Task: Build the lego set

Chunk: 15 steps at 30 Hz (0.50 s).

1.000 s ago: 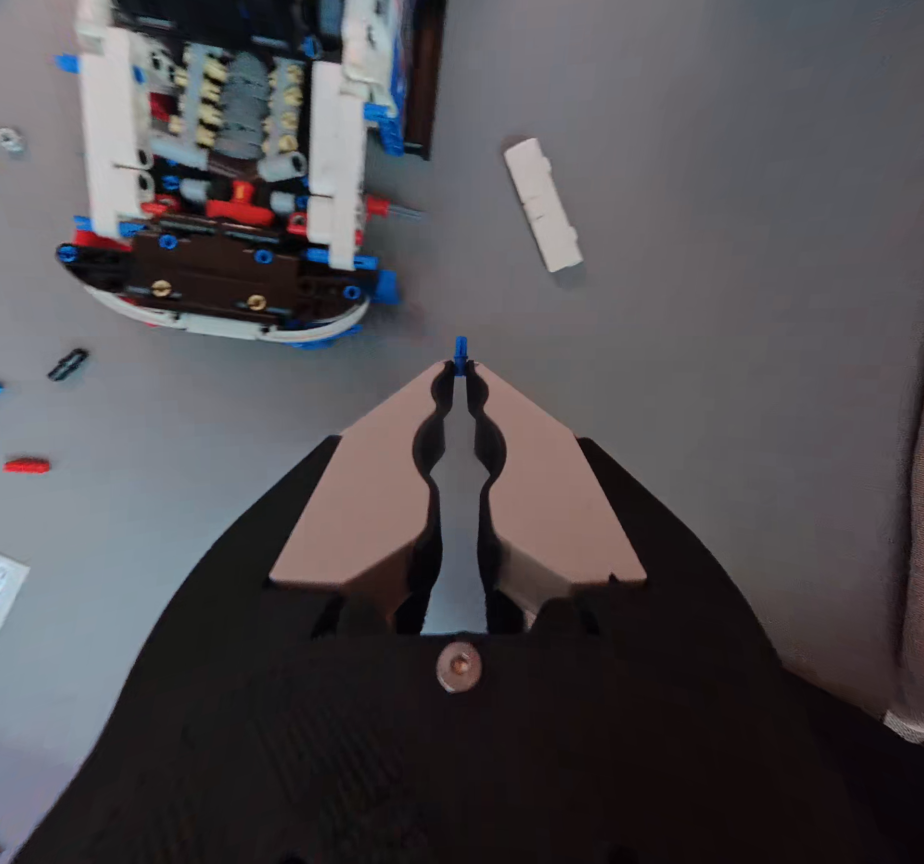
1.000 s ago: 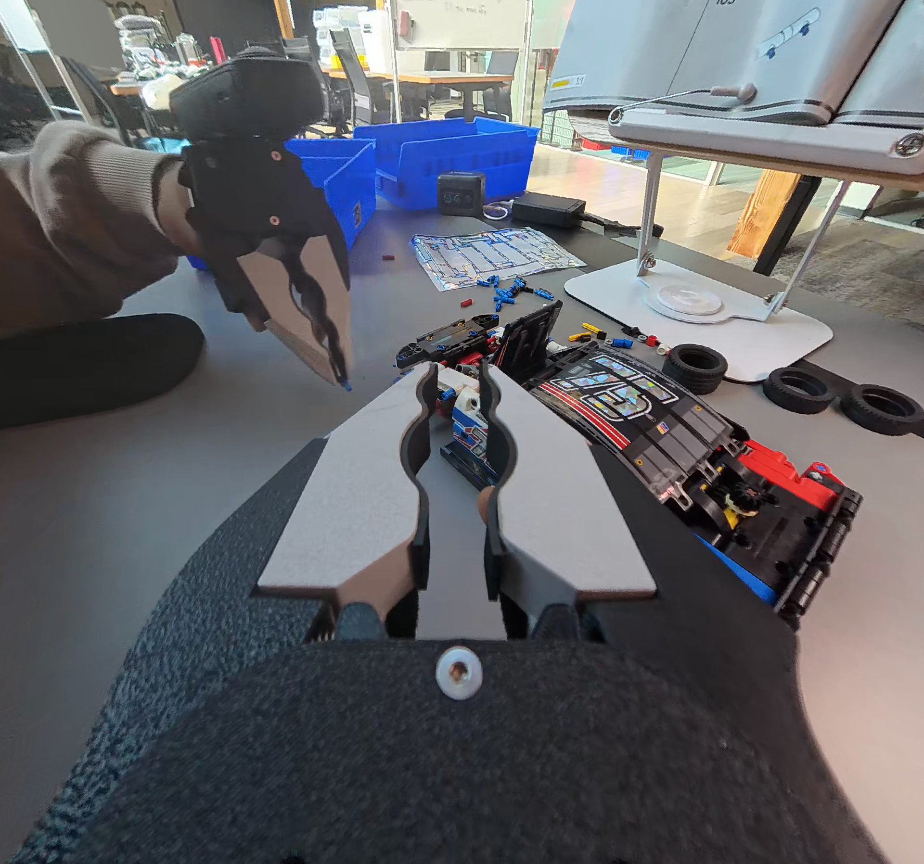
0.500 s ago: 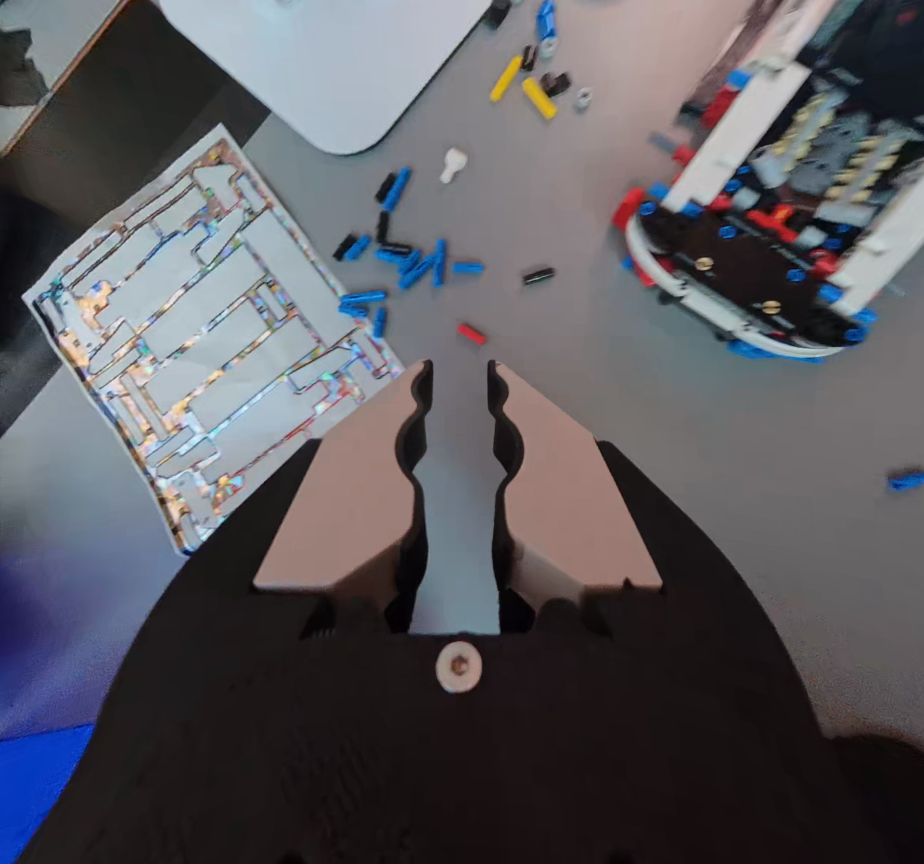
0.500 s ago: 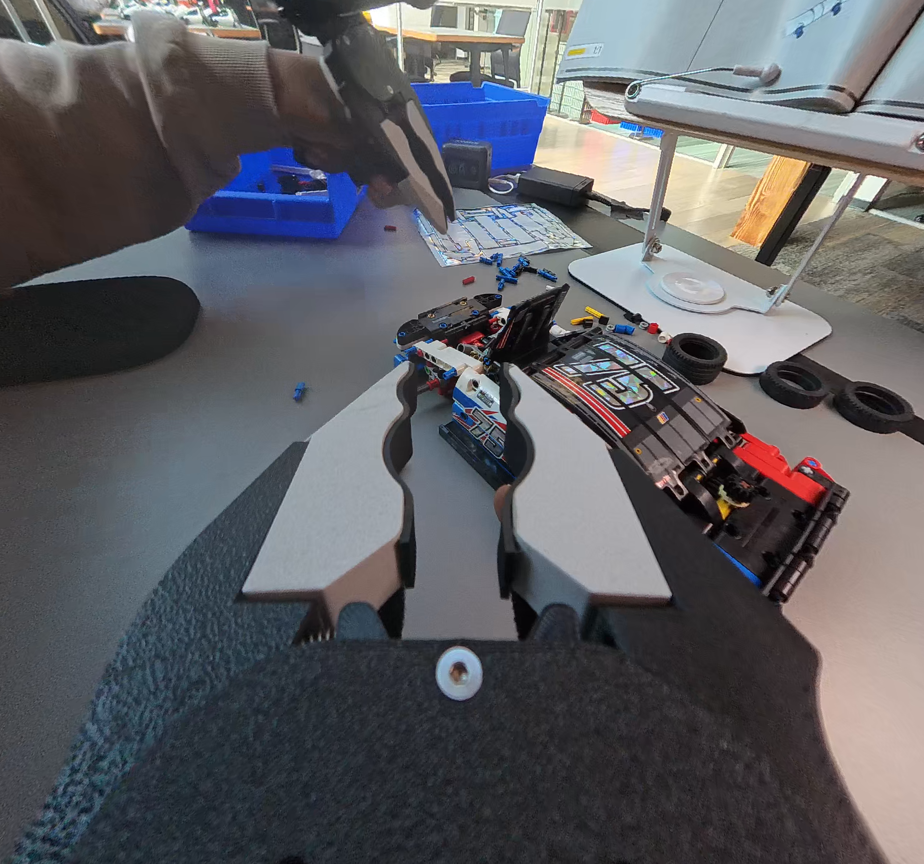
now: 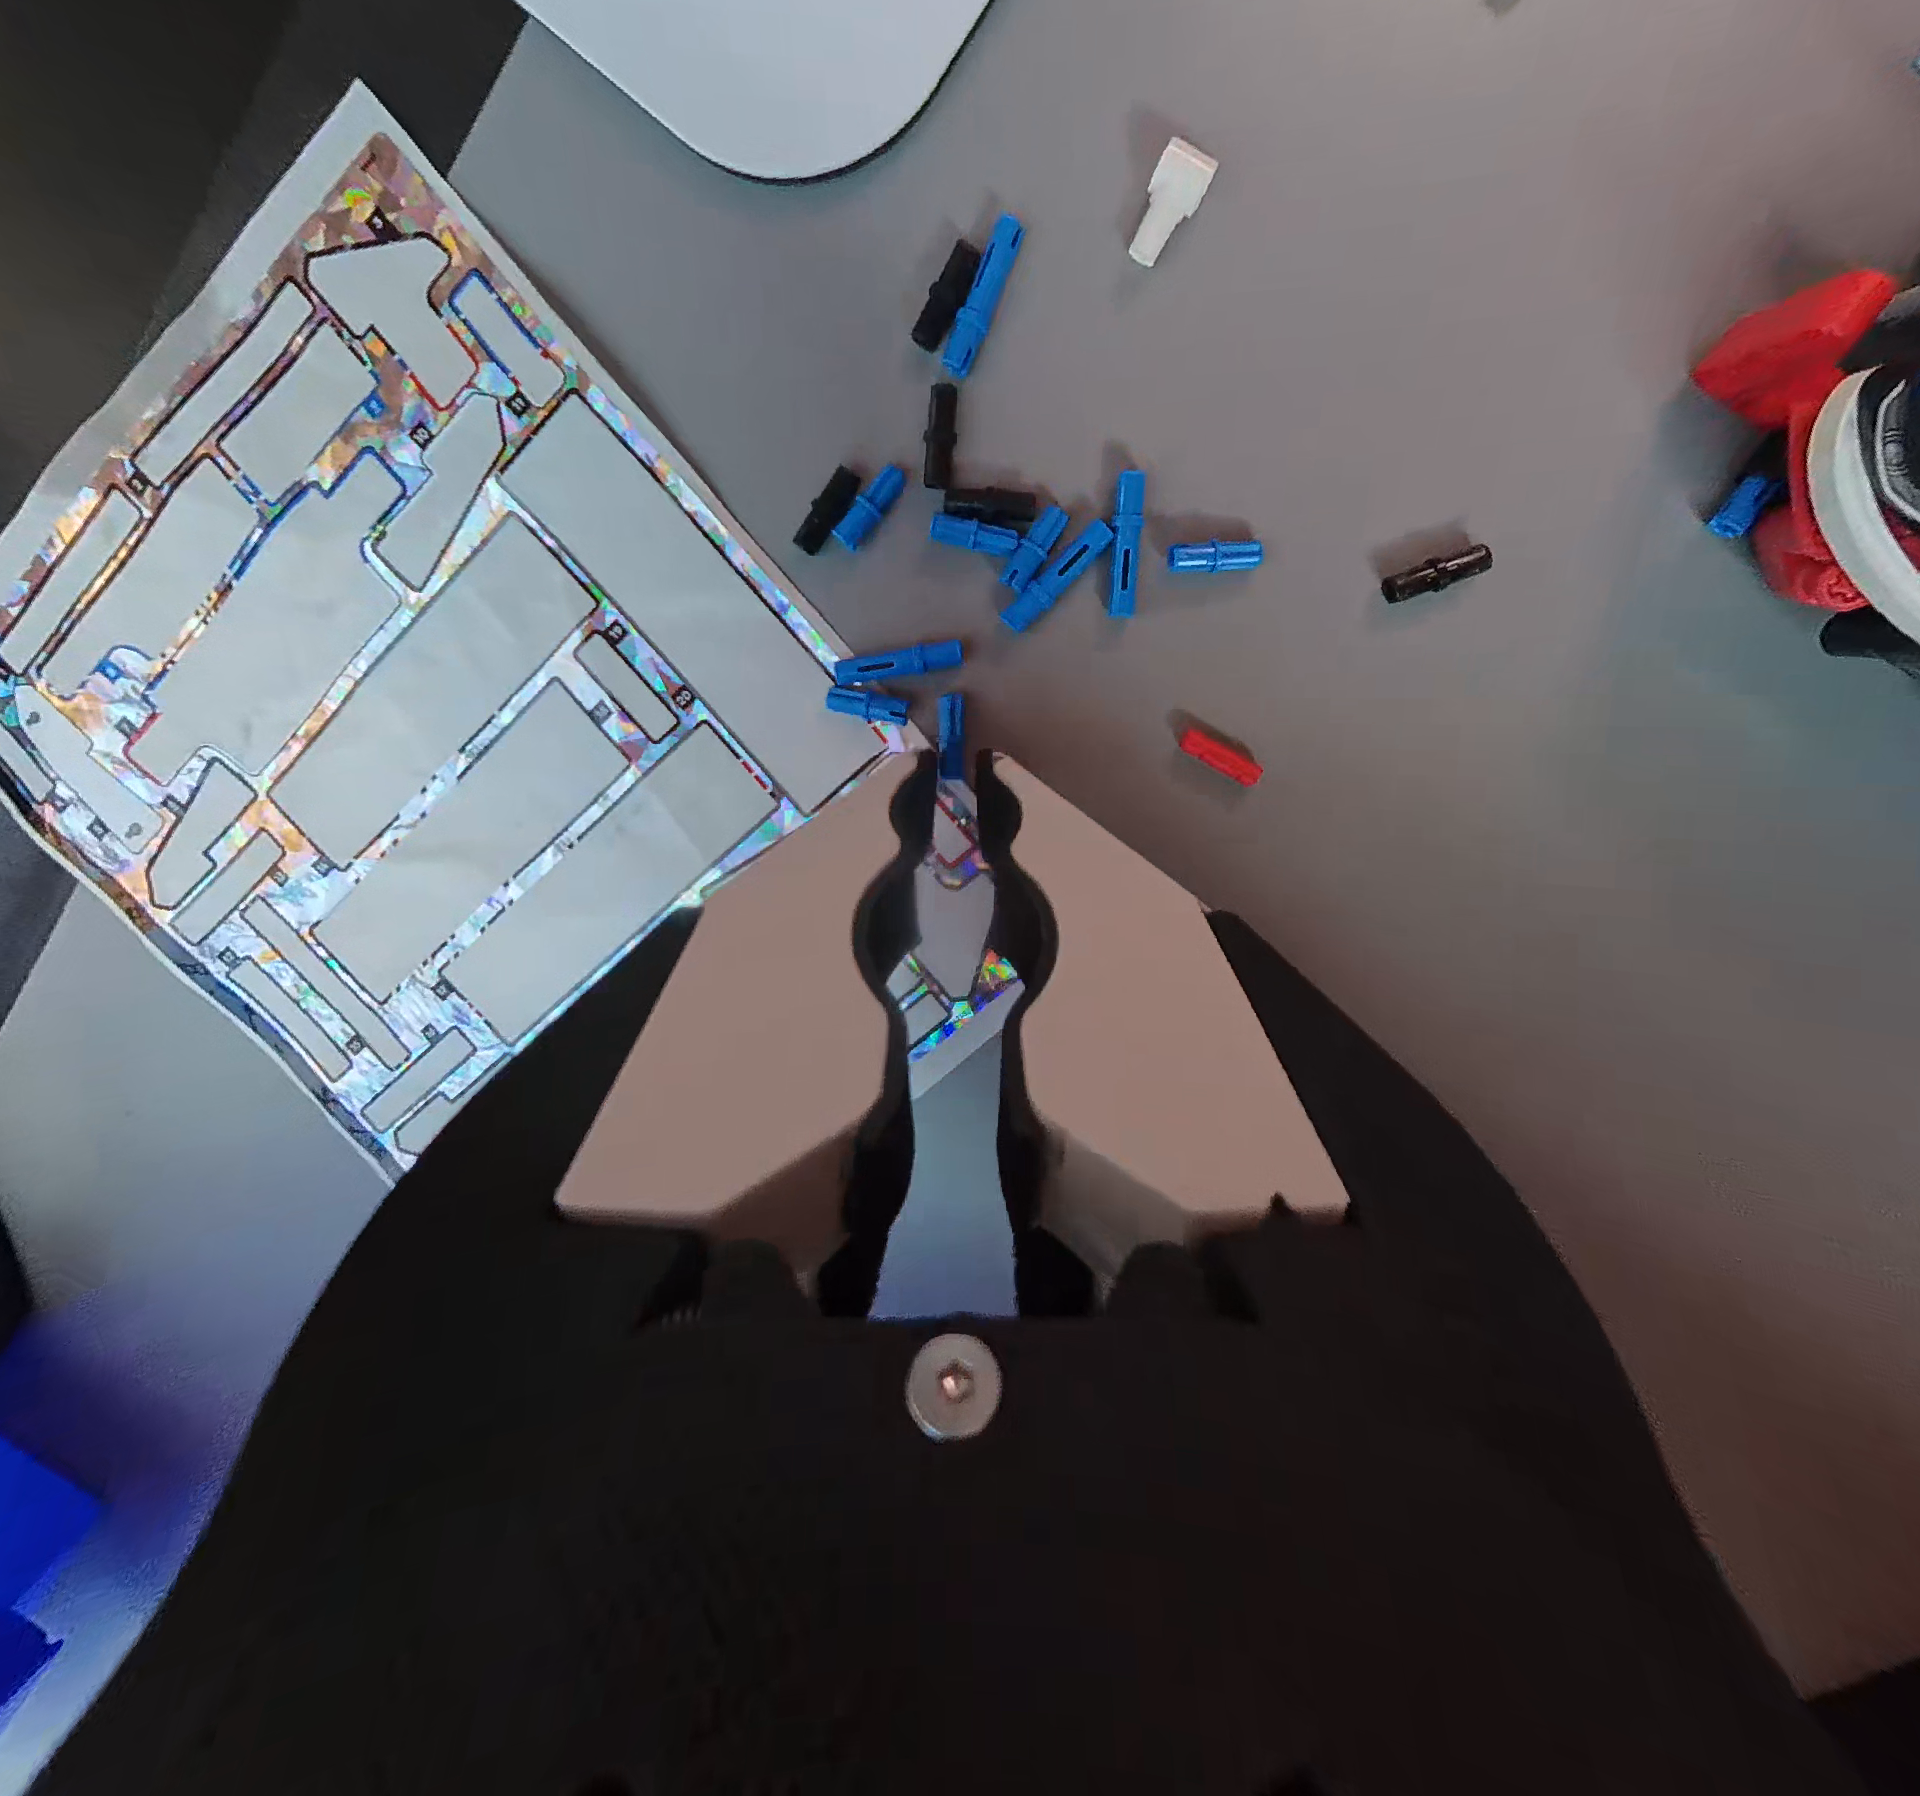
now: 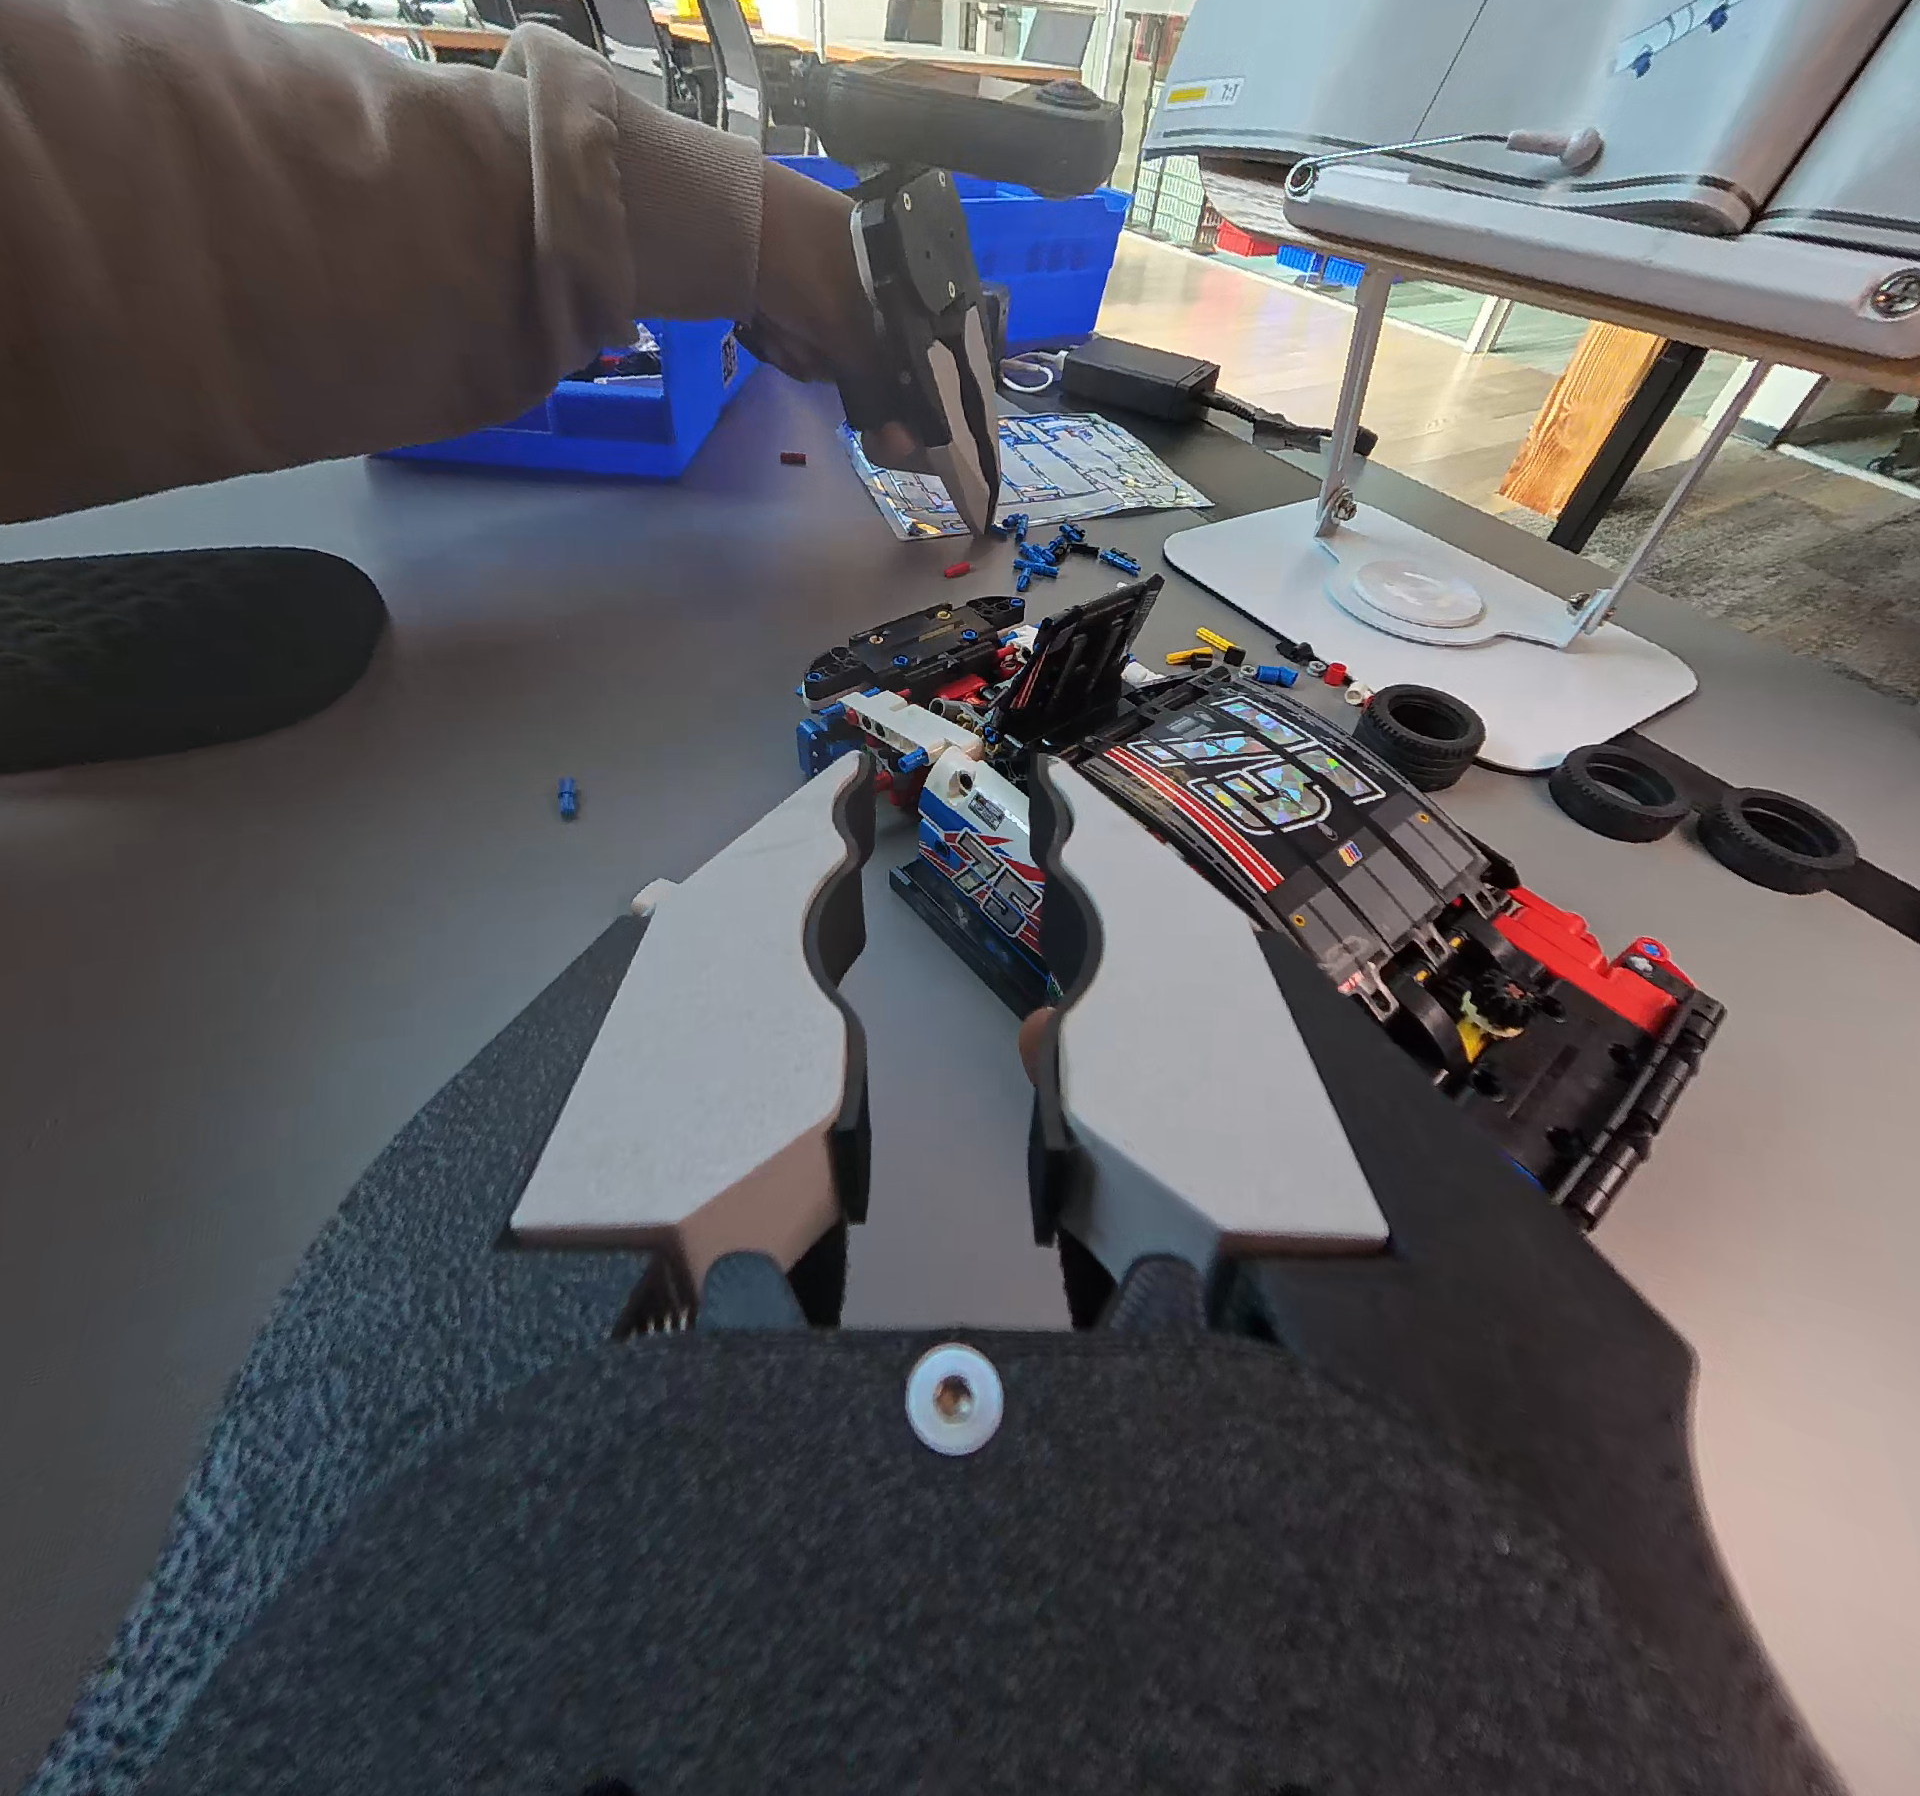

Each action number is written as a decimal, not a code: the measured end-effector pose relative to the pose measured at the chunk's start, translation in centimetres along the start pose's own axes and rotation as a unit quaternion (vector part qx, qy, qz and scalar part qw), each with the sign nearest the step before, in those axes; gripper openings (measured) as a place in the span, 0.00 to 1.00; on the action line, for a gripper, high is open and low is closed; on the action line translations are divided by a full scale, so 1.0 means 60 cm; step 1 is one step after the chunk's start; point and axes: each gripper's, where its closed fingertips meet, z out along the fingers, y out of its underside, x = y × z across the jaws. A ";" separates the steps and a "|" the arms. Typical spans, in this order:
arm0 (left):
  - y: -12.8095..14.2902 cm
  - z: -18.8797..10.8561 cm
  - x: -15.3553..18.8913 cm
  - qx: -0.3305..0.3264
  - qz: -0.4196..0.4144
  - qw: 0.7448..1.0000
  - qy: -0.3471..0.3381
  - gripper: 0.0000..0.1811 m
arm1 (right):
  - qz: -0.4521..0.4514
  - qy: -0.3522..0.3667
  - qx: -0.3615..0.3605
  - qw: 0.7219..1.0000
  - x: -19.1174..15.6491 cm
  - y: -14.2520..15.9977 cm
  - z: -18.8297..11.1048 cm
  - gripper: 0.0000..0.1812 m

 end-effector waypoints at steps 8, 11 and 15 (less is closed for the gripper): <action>-0.065 -0.073 0.136 0.157 0.007 0.982 0.109 0.01 | -0.012 -0.010 0.011 1.000 -0.012 -0.004 0.001 0.14; -0.113 -0.155 0.275 0.304 -0.052 0.910 0.278 0.01 | -0.048 -0.013 0.055 0.997 -0.027 -0.028 -0.004 0.09; -0.132 -0.242 0.421 0.399 -0.125 0.780 0.466 0.01 | -0.140 -0.008 0.098 0.985 -0.067 -0.051 -0.005 0.07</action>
